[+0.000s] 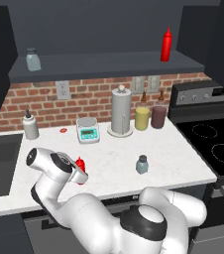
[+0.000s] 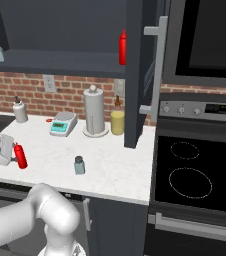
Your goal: Put the shaker and condiment bottle from the counter next to their counterparts in the cabinet.
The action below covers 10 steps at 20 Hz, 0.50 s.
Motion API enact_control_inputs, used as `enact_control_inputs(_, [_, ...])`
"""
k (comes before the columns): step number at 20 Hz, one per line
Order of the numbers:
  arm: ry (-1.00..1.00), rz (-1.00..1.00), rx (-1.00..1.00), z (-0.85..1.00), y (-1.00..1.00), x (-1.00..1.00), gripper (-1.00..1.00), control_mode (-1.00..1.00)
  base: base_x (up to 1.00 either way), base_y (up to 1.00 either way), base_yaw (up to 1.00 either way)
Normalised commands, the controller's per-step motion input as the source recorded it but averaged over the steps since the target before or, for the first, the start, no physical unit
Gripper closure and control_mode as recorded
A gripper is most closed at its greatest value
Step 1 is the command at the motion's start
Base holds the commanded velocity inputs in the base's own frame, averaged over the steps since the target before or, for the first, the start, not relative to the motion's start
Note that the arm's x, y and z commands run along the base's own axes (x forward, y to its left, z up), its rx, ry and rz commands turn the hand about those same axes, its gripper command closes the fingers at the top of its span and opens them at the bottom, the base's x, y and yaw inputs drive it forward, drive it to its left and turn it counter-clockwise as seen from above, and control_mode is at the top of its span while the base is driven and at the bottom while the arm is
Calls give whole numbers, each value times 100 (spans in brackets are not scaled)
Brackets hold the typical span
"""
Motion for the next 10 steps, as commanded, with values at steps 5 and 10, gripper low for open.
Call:
enact_control_inputs(5, [0,0,0,0,0,4,-100,-100,0,0,0])
enact_control_inputs(10, [0,0,0,0,0,9,-100,-100,0,0,0])
